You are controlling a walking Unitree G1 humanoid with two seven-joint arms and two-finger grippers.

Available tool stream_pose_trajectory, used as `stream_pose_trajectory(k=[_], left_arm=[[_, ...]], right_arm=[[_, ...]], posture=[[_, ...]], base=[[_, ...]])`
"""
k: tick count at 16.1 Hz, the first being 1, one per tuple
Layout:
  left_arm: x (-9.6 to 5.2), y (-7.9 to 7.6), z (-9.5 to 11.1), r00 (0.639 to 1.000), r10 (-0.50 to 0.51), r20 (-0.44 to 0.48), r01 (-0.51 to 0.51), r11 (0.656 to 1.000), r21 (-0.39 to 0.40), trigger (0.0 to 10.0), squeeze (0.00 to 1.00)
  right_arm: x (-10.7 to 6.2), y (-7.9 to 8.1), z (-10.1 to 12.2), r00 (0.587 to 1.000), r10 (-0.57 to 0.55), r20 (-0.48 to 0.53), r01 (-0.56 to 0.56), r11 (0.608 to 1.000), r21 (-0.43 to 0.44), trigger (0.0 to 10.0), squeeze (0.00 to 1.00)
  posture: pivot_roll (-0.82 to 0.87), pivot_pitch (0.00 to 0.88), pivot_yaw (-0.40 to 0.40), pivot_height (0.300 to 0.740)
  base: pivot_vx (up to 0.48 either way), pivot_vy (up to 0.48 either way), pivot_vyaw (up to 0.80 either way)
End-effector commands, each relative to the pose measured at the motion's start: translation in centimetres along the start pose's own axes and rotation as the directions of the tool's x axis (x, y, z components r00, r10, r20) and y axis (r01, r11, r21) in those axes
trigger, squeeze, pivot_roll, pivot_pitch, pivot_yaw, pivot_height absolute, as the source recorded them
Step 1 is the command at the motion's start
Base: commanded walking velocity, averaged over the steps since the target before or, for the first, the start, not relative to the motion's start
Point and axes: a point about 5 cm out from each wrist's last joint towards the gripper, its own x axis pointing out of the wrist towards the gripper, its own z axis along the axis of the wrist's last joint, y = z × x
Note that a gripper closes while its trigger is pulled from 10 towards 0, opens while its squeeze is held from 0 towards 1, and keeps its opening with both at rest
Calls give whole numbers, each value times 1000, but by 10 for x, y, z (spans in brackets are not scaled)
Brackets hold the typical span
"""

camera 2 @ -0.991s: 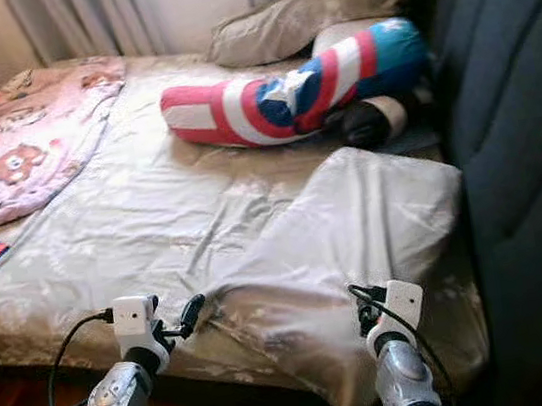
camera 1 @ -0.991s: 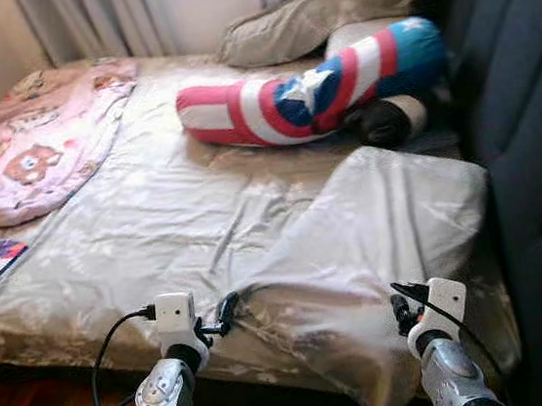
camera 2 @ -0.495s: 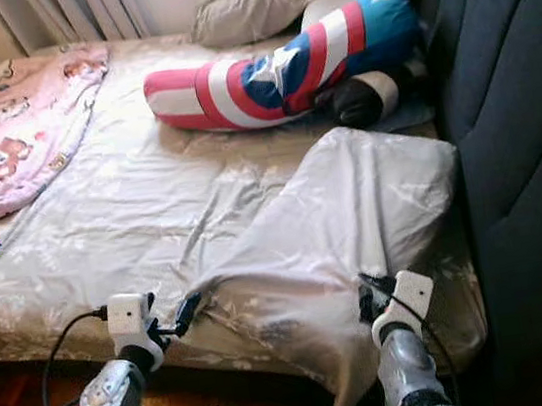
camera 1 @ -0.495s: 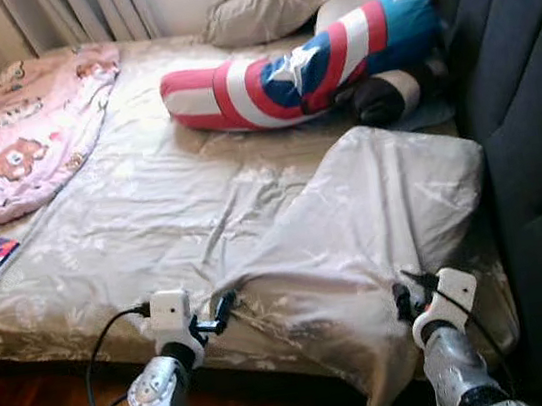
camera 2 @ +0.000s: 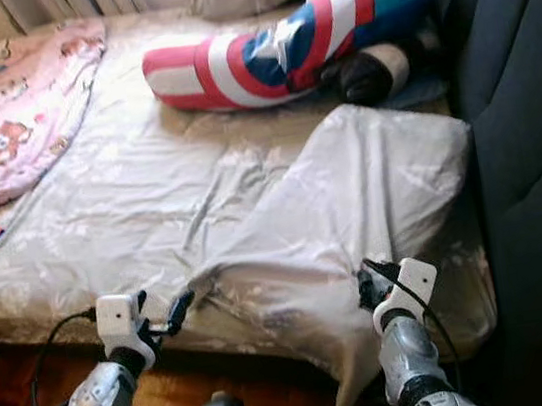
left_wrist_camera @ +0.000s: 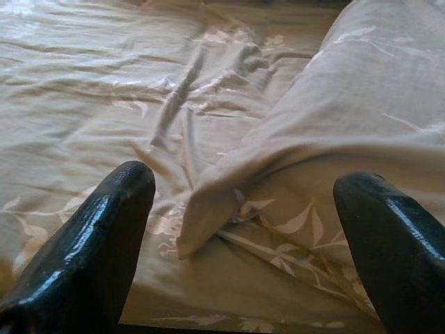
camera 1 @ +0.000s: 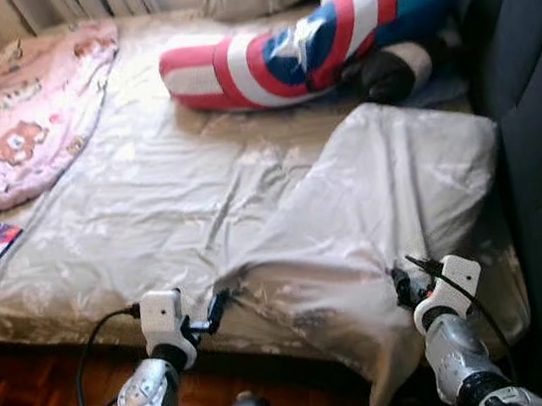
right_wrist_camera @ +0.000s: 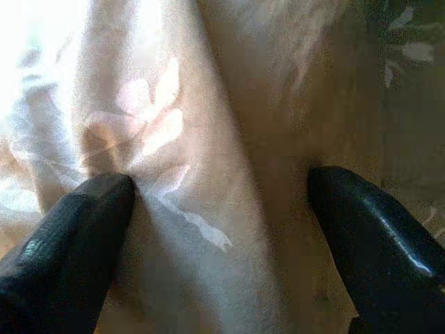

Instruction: Clean up the room

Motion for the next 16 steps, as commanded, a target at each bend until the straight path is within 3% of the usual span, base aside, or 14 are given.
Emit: stream_pose_trajectory(k=[1, 4, 10, 11, 12, 16], left_arm=[[-5, 6, 1, 1000, 29, -6, -29, 999, -27, 10000, 0], [-6, 6, 20, 999, 25, 42, -24, 999, -22, 10000, 0], [-14, 8, 26, 1000, 17, 26, -17, 1000, -12, 10000, 0], [-15, 8, 27, 1000, 17, 22, -17, 1000, -11, 10000, 0], [-16, 8, 28, 1000, 17, 18, -17, 1000, -11, 10000, 0], [-17, 7, 29, 1000, 17, 5, -17, 1000, -15, 10000, 0]], right_arm=[[-3, 0, -13, 998, -5, -58, 4, 1000, -8, 10000, 0], [-7, 8, -25, 994, 35, -101, -37, 999, -13, 10000, 0], [-13, 24, -45, 976, 103, -190, -106, 994, -5, 10000, 0], [-14, 24, -46, 975, 100, -197, -105, 994, -14, 431, 0], [-15, 24, -47, 975, 104, -195, -106, 994, 0, 0, 0], [-17, 22, -52, 973, 93, -212, -99, 995, -19, 0, 0]], posture=[[126, 240, 97, 657], [159, 260, 108, 657], [178, 271, 127, 657], [178, 270, 127, 657], [179, 270, 128, 657], [174, 264, 123, 657]], base=[[0, 0, 0], [0, 0, 0], [0, 0, 0], [0, 0, 0], [0, 0, 0], [0, 0, 0]])
